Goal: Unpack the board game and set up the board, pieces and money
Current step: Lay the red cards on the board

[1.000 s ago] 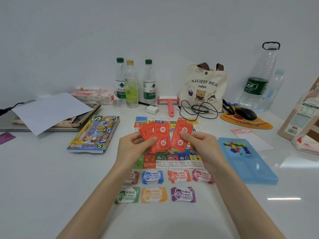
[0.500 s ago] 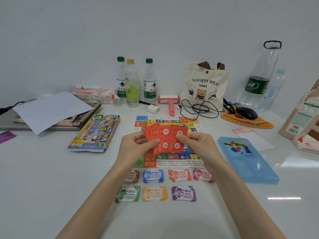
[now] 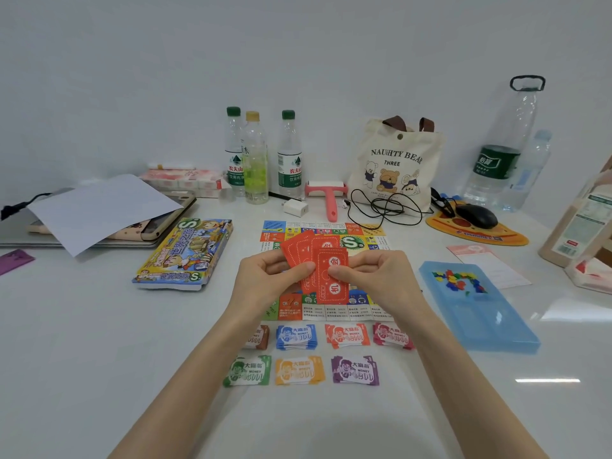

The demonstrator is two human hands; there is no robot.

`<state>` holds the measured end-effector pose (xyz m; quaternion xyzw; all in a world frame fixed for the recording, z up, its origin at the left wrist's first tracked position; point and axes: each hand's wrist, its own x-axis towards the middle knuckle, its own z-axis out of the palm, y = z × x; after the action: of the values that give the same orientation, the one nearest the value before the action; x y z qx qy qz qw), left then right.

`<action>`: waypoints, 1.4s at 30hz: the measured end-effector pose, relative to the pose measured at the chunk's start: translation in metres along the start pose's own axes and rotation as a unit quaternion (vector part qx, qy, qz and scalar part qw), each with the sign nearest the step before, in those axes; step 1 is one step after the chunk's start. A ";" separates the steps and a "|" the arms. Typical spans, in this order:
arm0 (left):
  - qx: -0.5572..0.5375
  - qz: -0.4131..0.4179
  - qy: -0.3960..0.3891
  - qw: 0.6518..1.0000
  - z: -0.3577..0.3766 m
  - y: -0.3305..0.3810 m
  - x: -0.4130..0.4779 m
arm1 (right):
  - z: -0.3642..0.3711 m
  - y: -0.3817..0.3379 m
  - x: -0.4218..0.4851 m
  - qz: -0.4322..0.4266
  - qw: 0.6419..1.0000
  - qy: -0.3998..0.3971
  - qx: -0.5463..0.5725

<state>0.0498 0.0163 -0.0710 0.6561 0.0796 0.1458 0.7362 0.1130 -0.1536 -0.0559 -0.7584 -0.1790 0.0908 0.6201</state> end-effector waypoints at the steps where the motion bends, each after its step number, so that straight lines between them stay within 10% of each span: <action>1: 0.003 -0.001 0.000 1.000 0.000 0.000 0.000 | 0.000 -0.001 0.000 -0.002 1.000 -0.007 -0.006; 17: -0.071 -0.049 0.041 0.995 0.002 -0.004 0.002 | 0.019 0.008 -0.005 -0.205 0.962 0.157 -0.085; 42: 0.025 0.040 0.045 0.998 0.000 -0.006 0.001 | 0.016 0.010 0.001 -0.181 0.975 0.112 -0.067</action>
<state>0.0512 0.0156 -0.0772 0.6696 0.0897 0.2026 0.7089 0.1095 -0.1408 -0.0691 -0.7585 -0.2482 -0.1209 0.5903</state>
